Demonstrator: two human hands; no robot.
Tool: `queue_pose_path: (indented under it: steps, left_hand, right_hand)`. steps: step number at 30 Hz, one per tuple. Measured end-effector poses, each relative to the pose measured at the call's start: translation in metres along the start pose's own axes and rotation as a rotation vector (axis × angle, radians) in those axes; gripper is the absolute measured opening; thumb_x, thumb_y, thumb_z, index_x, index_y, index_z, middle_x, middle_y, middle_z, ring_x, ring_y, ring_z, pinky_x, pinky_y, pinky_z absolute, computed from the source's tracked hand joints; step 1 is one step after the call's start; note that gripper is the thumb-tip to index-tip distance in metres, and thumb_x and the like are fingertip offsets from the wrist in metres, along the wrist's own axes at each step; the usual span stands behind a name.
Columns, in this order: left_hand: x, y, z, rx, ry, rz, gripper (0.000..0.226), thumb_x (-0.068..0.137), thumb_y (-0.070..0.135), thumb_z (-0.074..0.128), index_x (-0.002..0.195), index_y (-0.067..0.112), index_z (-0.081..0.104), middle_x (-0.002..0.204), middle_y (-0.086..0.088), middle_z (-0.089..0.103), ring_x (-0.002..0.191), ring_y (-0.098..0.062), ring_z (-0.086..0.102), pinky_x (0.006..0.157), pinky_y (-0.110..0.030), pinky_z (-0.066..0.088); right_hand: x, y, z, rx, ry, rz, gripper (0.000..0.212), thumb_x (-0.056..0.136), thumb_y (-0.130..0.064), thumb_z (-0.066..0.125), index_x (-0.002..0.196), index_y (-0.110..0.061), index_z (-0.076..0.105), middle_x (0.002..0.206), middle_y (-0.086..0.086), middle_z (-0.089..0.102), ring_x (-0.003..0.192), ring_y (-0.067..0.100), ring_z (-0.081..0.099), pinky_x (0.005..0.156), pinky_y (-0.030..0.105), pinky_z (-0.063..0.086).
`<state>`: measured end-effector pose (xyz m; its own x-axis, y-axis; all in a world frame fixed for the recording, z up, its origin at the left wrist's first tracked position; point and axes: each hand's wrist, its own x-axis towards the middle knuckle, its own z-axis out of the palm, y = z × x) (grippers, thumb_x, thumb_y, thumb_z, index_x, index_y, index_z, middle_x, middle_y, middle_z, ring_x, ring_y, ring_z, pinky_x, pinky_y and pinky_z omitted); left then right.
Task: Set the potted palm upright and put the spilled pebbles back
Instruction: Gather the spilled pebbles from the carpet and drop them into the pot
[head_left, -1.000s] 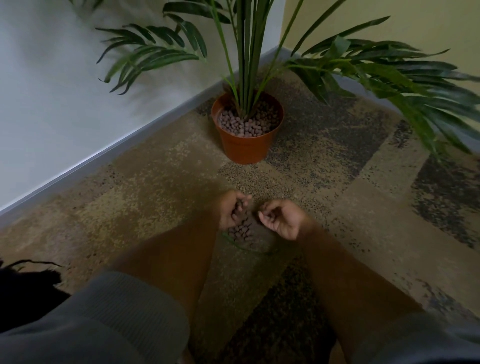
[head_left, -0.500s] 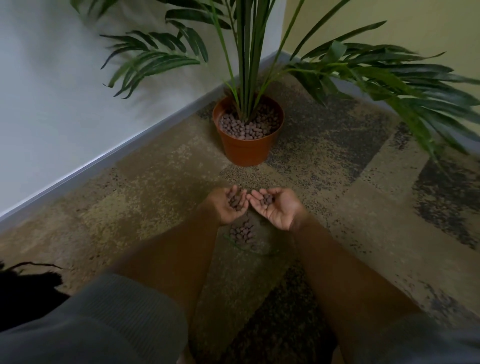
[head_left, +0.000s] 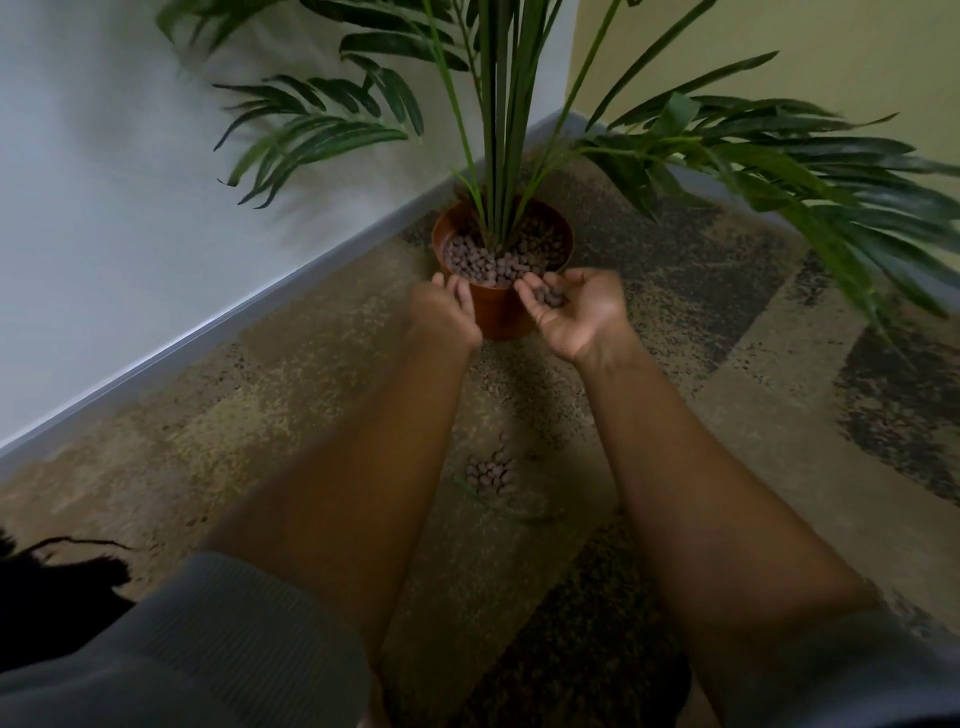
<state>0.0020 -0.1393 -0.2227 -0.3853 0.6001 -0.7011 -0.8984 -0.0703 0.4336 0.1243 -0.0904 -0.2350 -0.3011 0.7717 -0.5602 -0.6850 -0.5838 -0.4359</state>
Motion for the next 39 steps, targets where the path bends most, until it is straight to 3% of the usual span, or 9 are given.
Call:
queue_pose_path:
  steps: [3,6,8,14,17,23,32,36,39]
  left_hand:
    - [-0.004,0.006,0.016,0.123,-0.076,0.038,0.042,0.104,0.026,0.029,0.131,0.007,0.055,0.126,-0.006,0.062,0.1,-0.013,0.063,0.085,-0.021,0.055]
    - [0.004,0.014,0.029,0.189,-0.158,0.058,0.049,0.104,0.028,0.023,0.133,-0.001,0.048,0.099,-0.011,0.059,0.069,-0.018,0.049,0.103,-0.035,0.048]
    - [0.014,0.022,0.037,0.235,-0.238,0.033,0.054,0.103,0.03,0.019,0.132,-0.005,0.048,0.096,-0.015,0.058,0.081,-0.026,0.054,0.105,-0.045,0.043]
    - [0.011,0.026,0.038,0.148,-0.388,-0.027,0.052,0.105,0.024,0.014,0.148,-0.005,0.021,0.149,-0.018,0.036,0.137,-0.037,0.037,0.116,-0.052,0.024]
    - [0.017,0.025,0.03,0.106,-0.337,-0.05,0.053,0.105,0.024,0.015,0.151,-0.002,0.015,0.155,-0.019,0.026,0.143,-0.034,0.028,0.117,-0.049,0.023]
    - [0.019,0.018,0.019,0.065,-0.22,0.011,0.05,0.105,0.023,0.025,0.144,-0.007,0.03,0.143,-0.021,0.044,0.134,-0.03,0.045,0.112,-0.037,0.037]
    - [0.034,-0.002,-0.033,0.21,-0.142,0.085,0.051,0.104,0.033,0.018,0.138,0.008,0.048,0.133,-0.009,0.06,0.112,-0.019,0.063,0.089,-0.025,0.052]
    - [0.033,-0.013,-0.058,0.548,-0.026,0.028,0.04,0.103,0.024,0.029,0.132,0.012,0.053,0.127,-0.002,0.063,0.105,-0.015,0.063,0.081,-0.025,0.051]
    - [0.04,-0.025,-0.081,0.911,-0.016,-0.04,0.031,0.101,0.023,0.037,0.12,0.011,0.059,0.108,0.0,0.064,0.072,-0.01,0.056,0.065,-0.022,0.045]
  right_hand:
    - [0.006,-0.008,0.019,0.046,-0.012,-0.02,0.049,0.099,-0.015,0.032,0.143,0.005,0.033,0.143,0.025,0.04,0.131,0.036,0.044,0.111,0.048,0.039]
    - [0.014,-0.014,0.033,0.065,-0.033,-0.024,0.051,0.099,-0.016,0.027,0.147,0.003,0.029,0.147,0.023,0.038,0.136,0.037,0.038,0.116,0.05,0.03]
    - [0.017,-0.018,0.04,0.073,-0.054,-0.027,0.052,0.101,-0.02,0.023,0.146,0.005,0.031,0.147,0.024,0.04,0.137,0.037,0.038,0.117,0.049,0.029]
    - [0.028,-0.025,0.042,0.08,-0.059,-0.01,0.056,0.1,-0.017,0.021,0.153,0.0,0.015,0.158,0.022,0.024,0.144,0.035,0.028,0.119,0.049,0.022]
    - [0.024,-0.022,0.039,0.04,-0.04,-0.025,0.054,0.1,-0.009,0.023,0.153,0.0,0.015,0.159,0.021,0.019,0.146,0.036,0.023,0.118,0.049,0.025]
    - [0.007,-0.014,0.029,-0.083,-0.173,0.048,0.042,0.096,0.002,0.029,0.137,0.011,0.035,0.143,0.033,0.04,0.135,0.043,0.042,0.109,0.045,0.043]
    - [0.007,0.02,-0.005,-0.622,-0.197,0.192,0.026,0.098,-0.002,0.043,0.121,0.002,0.052,0.105,0.021,0.068,0.094,0.029,0.071,0.076,0.032,0.062]
    - [0.009,0.036,-0.027,-1.037,-0.059,0.205,0.028,0.092,0.002,0.055,0.12,-0.002,0.058,0.107,0.015,0.067,0.083,0.019,0.068,0.073,0.029,0.06]
    - [0.007,0.046,-0.042,-1.436,0.015,0.142,0.029,0.094,-0.002,0.051,0.122,0.0,0.059,0.102,0.014,0.063,0.08,0.02,0.062,0.079,0.033,0.057]
